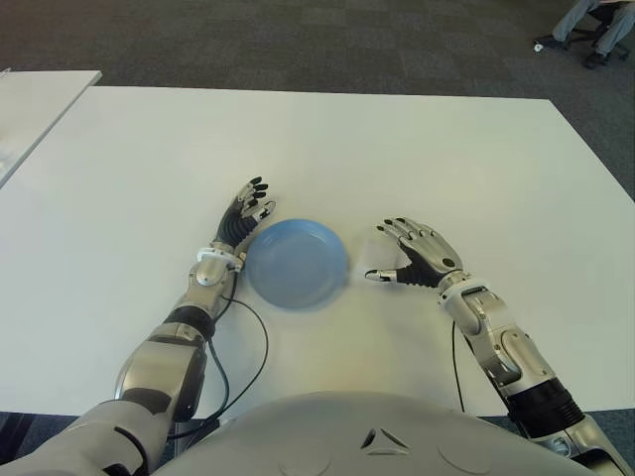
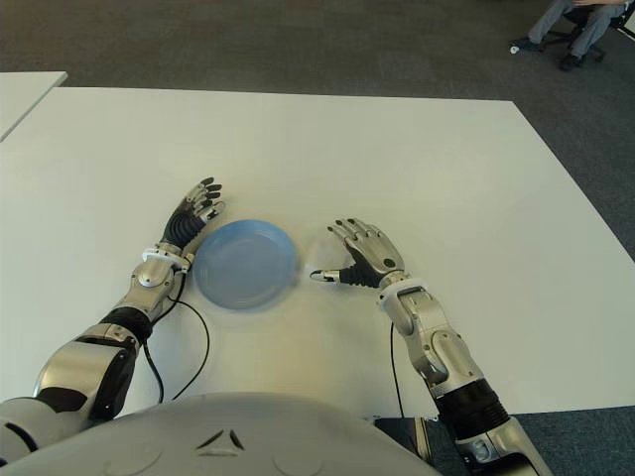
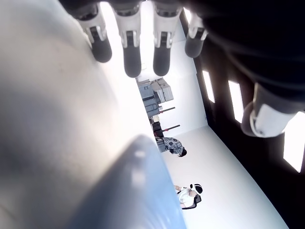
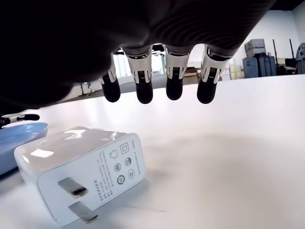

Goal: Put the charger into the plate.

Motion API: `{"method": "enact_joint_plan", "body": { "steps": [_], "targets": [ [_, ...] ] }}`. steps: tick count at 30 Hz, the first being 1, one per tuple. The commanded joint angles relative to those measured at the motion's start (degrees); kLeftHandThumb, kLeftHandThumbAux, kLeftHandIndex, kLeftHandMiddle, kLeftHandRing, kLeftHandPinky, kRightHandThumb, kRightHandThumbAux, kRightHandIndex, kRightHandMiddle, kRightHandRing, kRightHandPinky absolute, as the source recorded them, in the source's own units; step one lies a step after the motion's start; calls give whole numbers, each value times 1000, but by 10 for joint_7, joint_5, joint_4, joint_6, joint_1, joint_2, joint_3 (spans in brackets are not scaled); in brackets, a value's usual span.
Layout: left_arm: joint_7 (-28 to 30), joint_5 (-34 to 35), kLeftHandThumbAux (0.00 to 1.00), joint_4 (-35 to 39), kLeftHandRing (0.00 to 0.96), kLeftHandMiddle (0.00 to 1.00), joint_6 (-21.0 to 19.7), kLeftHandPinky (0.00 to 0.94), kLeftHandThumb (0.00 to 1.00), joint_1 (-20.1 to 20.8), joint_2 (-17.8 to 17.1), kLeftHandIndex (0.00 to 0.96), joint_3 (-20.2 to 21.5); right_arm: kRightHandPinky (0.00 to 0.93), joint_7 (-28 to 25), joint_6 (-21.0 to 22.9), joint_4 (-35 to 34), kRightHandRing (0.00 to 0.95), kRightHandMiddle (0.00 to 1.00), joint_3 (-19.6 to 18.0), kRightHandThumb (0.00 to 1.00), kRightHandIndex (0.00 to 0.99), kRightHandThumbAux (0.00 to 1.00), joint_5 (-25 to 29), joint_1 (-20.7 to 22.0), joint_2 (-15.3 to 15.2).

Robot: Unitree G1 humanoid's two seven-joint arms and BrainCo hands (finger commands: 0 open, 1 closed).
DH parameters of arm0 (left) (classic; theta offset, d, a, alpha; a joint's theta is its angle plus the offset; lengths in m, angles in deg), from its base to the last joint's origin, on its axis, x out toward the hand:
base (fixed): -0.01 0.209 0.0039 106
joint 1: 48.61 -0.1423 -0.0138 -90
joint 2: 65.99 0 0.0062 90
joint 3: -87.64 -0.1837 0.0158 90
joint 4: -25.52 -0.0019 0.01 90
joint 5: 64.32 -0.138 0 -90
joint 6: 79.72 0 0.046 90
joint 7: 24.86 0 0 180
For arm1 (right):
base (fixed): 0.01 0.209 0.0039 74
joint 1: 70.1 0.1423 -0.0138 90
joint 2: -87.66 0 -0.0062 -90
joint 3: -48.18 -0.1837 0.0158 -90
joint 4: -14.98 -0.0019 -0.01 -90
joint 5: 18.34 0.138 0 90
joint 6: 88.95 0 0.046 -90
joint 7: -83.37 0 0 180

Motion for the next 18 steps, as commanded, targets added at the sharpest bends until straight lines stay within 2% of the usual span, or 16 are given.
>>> {"method": "enact_joint_plan", "body": {
  "steps": [1,18],
  "targets": [
    [21,-9,492,-32,155,157,-44,139,0,-31,23,23,-8,0,0,12,6,0,0,7,328,0,161,-12,-4,8],
    [30,-7,506,-29,147,147,-45,133,0,-33,21,9,-7,0,23,17,33,0,0,15,323,0,171,-21,-7,20]
  ]
}}
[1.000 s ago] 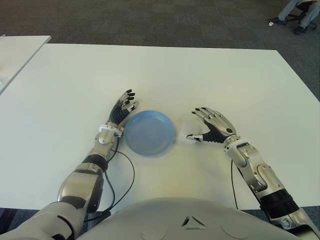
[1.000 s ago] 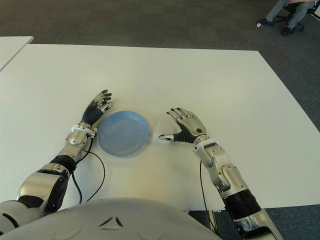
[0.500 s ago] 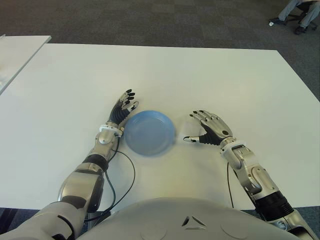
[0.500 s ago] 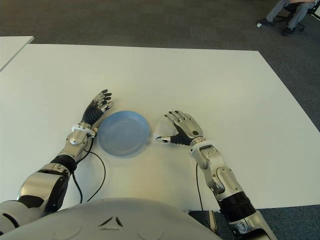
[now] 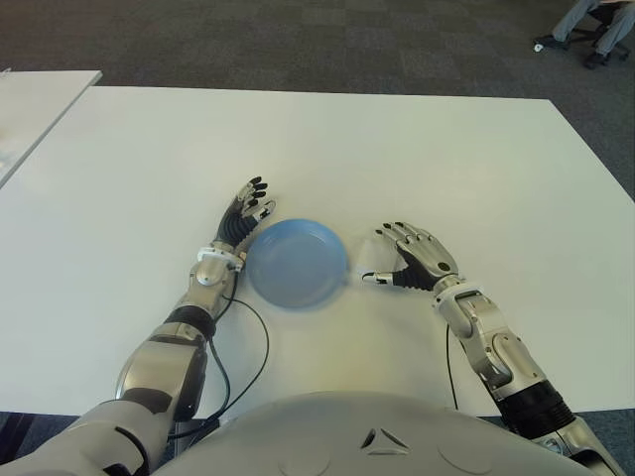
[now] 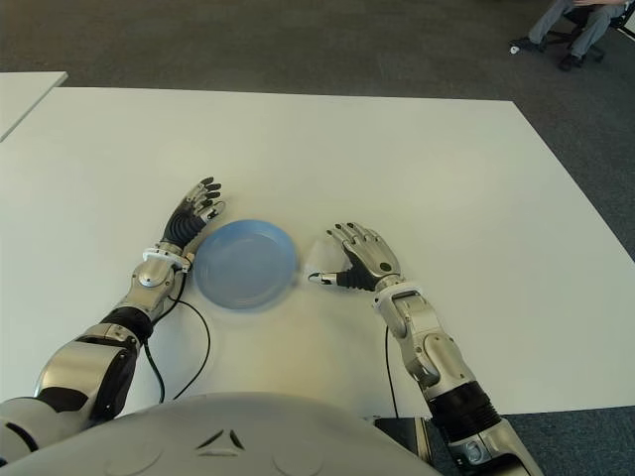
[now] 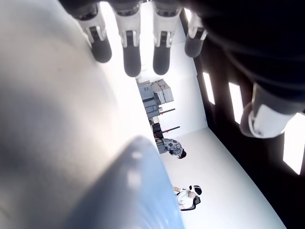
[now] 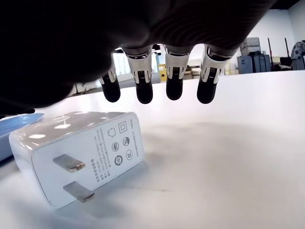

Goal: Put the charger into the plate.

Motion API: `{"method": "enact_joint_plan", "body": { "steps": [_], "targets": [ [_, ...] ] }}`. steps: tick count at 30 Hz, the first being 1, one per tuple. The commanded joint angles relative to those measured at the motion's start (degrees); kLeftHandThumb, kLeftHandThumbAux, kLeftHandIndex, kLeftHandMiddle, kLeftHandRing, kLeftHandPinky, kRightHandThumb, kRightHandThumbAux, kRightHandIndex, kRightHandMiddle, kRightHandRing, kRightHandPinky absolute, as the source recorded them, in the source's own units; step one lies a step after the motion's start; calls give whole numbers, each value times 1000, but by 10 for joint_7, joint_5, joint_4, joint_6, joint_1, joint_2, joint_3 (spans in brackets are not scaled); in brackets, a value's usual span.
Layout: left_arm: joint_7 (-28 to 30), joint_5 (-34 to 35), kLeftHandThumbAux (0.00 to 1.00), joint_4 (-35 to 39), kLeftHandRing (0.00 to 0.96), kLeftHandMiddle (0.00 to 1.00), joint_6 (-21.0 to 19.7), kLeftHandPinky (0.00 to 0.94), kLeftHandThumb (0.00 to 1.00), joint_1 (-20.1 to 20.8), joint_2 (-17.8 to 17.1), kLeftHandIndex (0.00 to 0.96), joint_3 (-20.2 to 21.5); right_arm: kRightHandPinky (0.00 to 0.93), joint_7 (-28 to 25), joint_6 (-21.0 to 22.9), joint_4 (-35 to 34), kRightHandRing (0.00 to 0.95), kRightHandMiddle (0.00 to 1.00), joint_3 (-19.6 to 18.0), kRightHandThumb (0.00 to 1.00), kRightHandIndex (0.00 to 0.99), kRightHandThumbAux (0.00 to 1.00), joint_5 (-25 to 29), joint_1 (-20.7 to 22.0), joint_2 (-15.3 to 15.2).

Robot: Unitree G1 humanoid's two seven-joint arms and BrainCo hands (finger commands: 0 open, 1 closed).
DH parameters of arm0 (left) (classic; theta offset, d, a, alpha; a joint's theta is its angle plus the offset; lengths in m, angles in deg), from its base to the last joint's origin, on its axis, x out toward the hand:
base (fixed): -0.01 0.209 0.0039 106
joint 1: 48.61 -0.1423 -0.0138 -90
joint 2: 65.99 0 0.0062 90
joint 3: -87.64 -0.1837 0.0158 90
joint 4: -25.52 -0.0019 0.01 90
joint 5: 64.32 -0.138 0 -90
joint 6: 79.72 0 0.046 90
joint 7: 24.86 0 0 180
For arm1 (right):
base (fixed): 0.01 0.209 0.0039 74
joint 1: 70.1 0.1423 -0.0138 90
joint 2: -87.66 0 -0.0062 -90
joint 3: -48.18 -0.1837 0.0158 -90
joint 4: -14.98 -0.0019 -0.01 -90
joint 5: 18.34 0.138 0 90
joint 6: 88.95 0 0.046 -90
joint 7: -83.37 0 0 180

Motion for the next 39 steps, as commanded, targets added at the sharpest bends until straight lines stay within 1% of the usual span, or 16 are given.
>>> {"method": "enact_joint_plan", "body": {
  "steps": [1,13,20,27,39],
  "targets": [
    [27,-11,506,-29,145,146,-42,130,0,-33,19,8,-10,0,10,2,18,0,0,6,323,0,171,-4,-2,4],
    [25,-11,500,-27,148,152,-33,134,0,-37,18,9,-9,0,30,-4,48,0,0,15,315,0,183,-3,9,4],
    [25,-12,494,-23,152,153,-30,142,0,-40,16,11,-10,0,33,-5,59,0,0,21,317,0,187,-2,15,2],
    [17,-19,469,-16,152,150,-21,146,0,-44,13,7,-15,0,35,-6,77,0,0,26,332,0,187,-2,22,2],
    [12,-19,443,-4,156,154,-18,150,0,-50,12,15,-19,0,52,-14,103,0,0,39,338,0,206,-8,31,-5]
  ]
}}
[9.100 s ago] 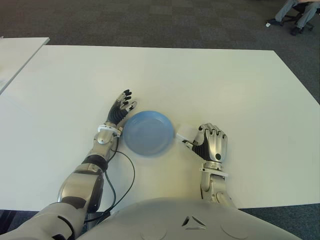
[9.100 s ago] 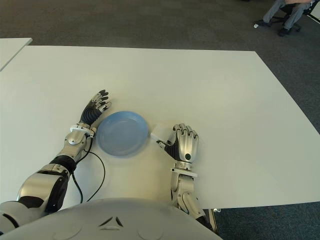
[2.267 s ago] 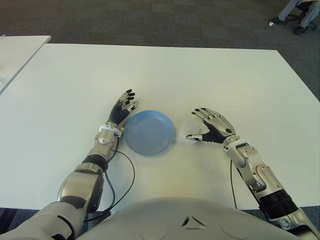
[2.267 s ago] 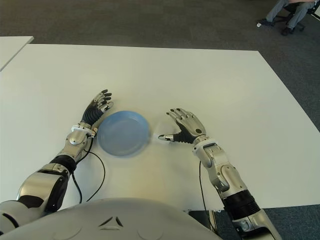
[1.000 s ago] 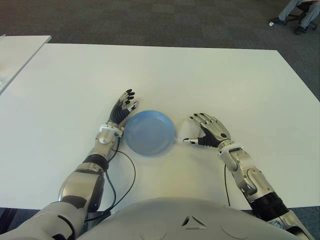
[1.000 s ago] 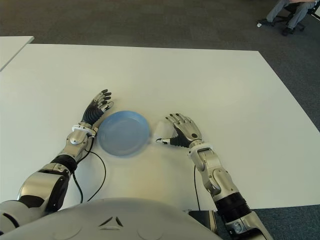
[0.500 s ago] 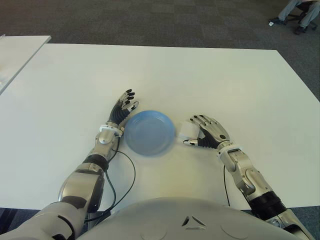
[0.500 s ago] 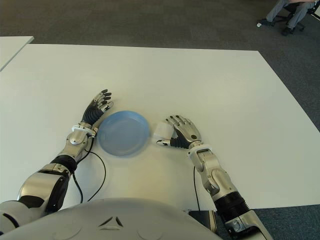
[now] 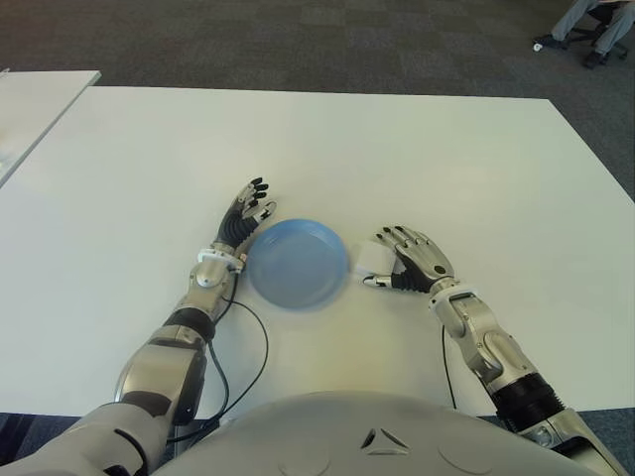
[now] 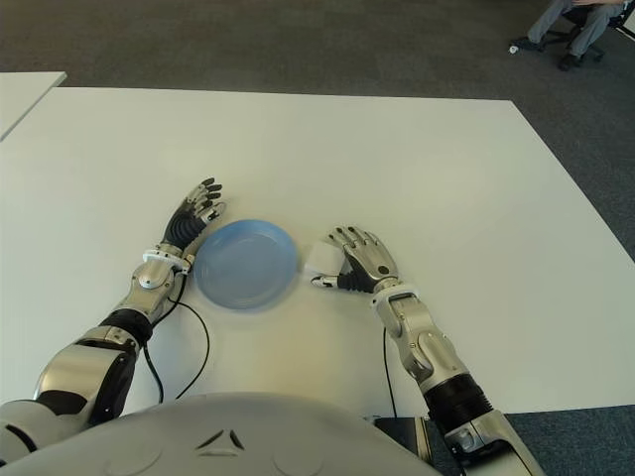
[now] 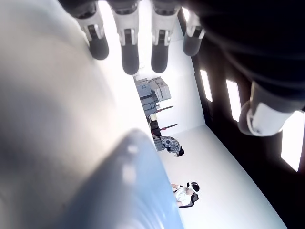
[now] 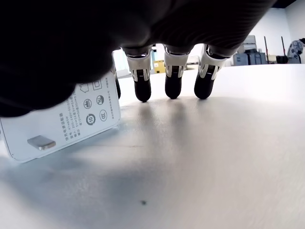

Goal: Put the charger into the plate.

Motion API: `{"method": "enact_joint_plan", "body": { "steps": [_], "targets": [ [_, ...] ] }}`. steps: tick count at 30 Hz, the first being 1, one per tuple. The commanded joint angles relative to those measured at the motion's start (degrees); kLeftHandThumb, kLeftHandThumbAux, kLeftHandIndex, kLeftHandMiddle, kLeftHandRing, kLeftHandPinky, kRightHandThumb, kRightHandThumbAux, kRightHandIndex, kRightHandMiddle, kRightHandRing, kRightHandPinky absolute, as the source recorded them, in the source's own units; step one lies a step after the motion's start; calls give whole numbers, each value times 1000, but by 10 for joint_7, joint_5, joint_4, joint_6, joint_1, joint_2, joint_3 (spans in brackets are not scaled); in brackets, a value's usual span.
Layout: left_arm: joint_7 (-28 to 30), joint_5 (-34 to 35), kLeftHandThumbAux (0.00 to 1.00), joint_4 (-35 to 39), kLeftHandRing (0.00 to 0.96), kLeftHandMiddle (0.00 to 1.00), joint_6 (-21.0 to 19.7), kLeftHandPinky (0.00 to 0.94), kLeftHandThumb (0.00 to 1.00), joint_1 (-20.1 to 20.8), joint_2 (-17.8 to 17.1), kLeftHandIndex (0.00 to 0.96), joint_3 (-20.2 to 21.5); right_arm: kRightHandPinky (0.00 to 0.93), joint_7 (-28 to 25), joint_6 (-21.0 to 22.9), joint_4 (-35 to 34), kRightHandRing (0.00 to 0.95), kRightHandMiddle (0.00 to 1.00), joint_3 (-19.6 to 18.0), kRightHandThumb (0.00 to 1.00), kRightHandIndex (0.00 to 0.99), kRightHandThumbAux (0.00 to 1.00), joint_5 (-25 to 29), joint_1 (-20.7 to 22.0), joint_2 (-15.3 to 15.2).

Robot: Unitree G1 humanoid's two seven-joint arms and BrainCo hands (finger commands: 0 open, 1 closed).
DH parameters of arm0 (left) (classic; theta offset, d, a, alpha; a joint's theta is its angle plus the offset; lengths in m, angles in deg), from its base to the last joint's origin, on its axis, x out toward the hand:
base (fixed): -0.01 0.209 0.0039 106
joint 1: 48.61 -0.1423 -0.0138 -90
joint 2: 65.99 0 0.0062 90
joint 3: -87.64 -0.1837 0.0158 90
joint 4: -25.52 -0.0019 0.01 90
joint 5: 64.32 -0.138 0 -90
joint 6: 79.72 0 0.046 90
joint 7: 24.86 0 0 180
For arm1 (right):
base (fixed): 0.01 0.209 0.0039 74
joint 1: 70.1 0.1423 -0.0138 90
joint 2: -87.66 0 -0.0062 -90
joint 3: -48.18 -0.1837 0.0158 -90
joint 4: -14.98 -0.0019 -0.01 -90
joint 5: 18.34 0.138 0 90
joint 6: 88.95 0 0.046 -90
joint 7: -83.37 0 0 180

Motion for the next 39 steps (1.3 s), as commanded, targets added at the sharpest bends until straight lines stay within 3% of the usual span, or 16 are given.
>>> {"method": "enact_joint_plan", "body": {
  "steps": [1,21,39],
  "targets": [
    [10,-16,441,-19,155,153,-28,148,0,-40,14,15,-12,0,0,-6,19,0,0,13,337,0,209,-8,5,-5],
    [7,-19,422,-10,165,162,-36,165,0,-42,16,31,-13,0,-2,-3,30,0,0,29,325,0,214,-15,12,-16],
    [16,-14,469,-15,158,158,-43,143,0,-38,18,12,-11,0,-9,8,18,0,0,39,338,0,231,-36,8,-24]
  ]
}}
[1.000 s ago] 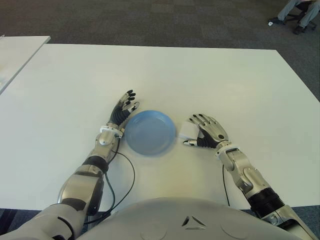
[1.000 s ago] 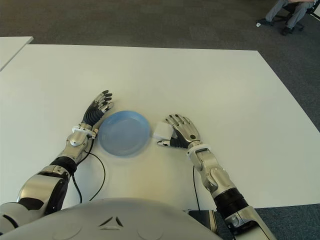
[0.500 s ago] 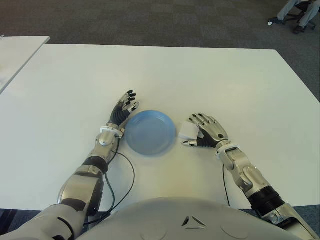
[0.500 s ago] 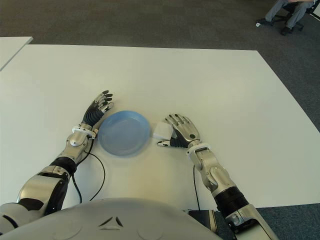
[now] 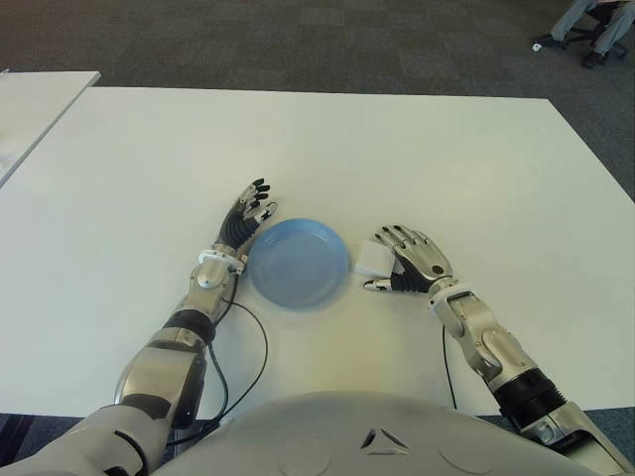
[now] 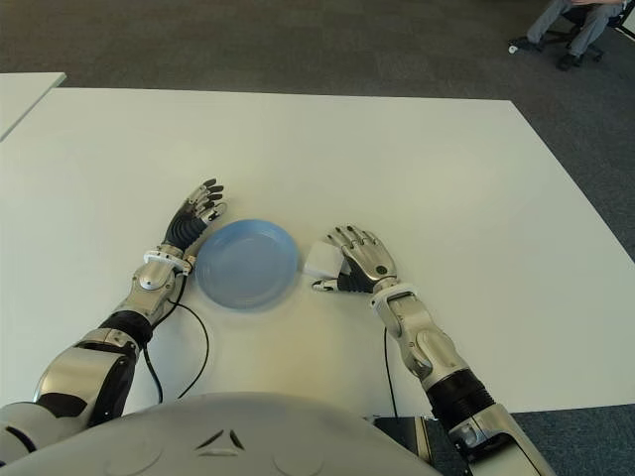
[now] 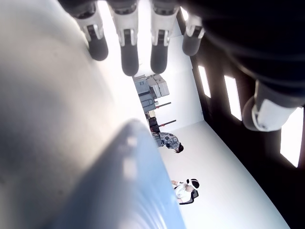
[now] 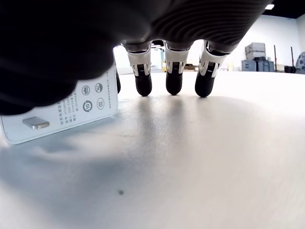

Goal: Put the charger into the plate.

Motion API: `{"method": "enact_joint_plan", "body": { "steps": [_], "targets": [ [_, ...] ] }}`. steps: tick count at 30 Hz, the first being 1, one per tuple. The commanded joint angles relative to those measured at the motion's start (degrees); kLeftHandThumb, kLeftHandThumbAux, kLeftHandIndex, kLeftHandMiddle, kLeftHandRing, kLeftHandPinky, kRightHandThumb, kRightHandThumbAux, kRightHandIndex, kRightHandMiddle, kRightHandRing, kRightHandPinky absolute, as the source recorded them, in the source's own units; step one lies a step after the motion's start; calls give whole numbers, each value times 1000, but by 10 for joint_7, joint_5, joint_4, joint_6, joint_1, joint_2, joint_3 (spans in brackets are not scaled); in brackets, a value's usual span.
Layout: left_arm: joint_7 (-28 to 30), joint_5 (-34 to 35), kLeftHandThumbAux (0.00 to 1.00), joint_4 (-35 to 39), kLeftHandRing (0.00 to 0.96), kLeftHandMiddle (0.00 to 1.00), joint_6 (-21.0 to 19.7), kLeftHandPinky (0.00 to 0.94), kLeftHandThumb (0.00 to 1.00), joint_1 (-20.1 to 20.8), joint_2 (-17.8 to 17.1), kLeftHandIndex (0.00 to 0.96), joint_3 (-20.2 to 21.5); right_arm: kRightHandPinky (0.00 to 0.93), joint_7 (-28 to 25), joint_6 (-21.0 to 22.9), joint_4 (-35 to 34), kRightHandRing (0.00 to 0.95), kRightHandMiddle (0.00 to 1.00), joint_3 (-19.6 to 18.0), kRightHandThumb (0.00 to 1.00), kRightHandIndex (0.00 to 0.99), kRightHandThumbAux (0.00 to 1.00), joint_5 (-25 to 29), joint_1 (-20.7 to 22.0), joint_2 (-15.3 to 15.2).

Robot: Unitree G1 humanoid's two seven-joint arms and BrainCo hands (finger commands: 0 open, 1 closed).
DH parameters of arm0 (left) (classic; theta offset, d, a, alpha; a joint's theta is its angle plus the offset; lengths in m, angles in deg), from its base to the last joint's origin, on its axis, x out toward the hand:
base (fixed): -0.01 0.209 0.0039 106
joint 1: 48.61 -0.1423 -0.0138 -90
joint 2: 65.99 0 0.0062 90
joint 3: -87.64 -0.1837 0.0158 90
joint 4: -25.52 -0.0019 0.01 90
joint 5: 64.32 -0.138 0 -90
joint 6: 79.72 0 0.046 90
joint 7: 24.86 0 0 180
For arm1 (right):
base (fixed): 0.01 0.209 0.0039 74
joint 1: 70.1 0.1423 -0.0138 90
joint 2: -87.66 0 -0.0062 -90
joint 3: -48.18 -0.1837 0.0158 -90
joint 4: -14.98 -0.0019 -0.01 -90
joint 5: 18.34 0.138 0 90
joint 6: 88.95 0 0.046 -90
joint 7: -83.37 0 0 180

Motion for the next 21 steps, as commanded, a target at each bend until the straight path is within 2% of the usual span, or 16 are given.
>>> {"method": "enact_joint_plan", "body": {
  "steps": [1,16,18,20,21],
  "targets": [
    [16,-10,470,-28,158,159,-36,143,0,-32,17,12,-9,0,-15,3,6,0,0,10,338,0,231,-9,-7,-4],
    [18,-11,474,-31,159,159,-28,139,0,-31,15,15,-9,8,7,13,1,0,0,12,337,0,268,-19,-12,1],
    [19,-11,476,-32,159,161,-29,140,0,-31,15,16,-9,121,19,13,0,74,57,11,345,15,300,-18,-14,4],
    [20,-10,477,-33,160,162,-29,140,0,-30,15,17,-8,177,37,11,2,118,92,9,350,29,312,-18,-15,6],
    [20,-10,477,-34,159,161,-30,138,0,-30,16,17,-8,348,84,6,10,299,279,5,376,112,329,-20,-18,12]
  ]
}}
